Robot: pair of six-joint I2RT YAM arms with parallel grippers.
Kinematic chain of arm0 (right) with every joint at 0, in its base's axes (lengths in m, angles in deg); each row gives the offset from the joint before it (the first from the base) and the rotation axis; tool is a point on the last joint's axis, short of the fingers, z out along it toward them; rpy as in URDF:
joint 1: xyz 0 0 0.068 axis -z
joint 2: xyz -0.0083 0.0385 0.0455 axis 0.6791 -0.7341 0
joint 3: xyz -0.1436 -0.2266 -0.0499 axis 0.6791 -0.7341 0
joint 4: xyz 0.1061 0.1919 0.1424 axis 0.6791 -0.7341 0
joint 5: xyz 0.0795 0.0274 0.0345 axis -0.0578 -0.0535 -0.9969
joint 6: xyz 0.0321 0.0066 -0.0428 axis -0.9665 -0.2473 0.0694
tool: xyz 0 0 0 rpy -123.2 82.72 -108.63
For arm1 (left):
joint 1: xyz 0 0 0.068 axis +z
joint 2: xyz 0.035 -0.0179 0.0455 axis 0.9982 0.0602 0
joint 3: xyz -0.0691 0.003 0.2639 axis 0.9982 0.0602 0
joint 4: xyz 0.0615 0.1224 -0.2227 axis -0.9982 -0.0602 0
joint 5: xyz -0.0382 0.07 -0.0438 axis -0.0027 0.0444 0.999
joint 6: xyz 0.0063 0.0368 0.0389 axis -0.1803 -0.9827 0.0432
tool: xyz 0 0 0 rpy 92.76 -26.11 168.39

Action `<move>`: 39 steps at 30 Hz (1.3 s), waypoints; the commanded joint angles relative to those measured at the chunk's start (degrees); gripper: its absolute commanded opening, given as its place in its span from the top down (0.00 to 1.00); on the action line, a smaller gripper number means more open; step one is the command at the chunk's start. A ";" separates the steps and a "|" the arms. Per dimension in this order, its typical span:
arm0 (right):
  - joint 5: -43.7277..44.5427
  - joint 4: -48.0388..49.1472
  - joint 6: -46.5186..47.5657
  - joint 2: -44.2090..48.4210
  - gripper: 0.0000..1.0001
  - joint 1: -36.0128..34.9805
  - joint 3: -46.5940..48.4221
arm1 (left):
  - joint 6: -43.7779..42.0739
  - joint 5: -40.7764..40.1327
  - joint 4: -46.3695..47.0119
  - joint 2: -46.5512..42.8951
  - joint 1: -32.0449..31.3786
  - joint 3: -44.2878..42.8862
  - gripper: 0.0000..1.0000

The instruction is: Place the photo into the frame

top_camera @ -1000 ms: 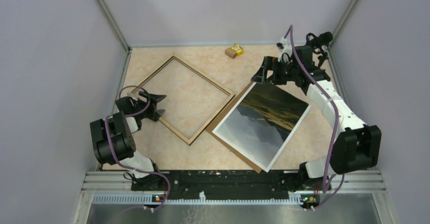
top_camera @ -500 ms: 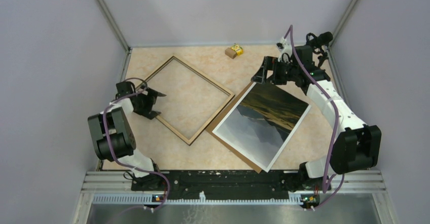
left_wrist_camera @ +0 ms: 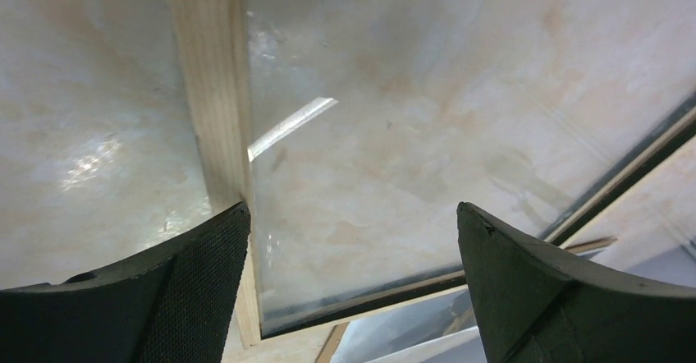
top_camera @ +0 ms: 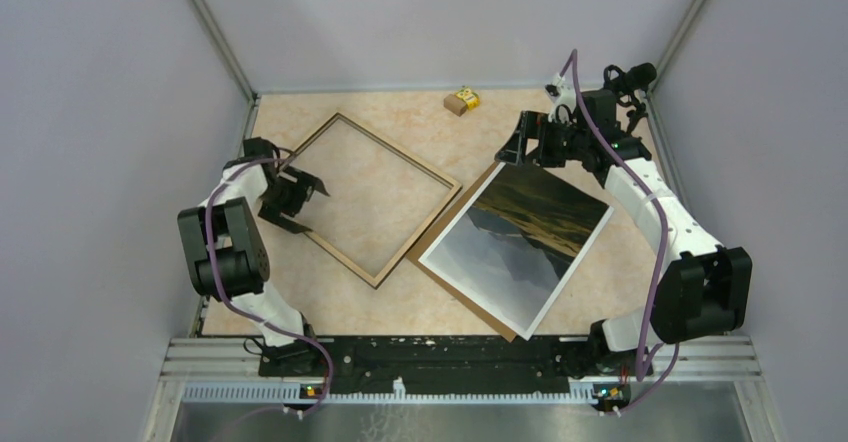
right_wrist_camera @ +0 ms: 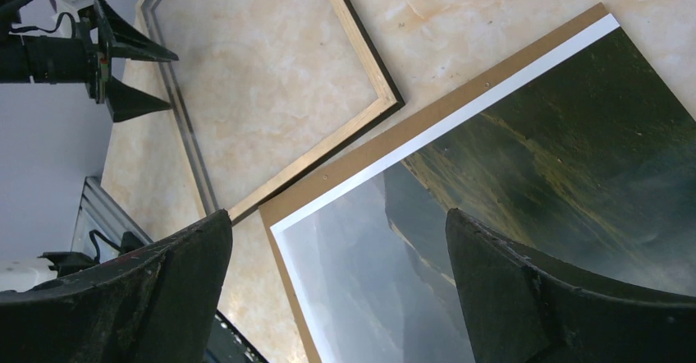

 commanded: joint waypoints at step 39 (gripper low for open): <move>27.59 -10.65 -16.91 17.48 0.01 -1.28 -20.32 | -34.12 23.99 7.67 10.35 -50.54 -17.97 0.02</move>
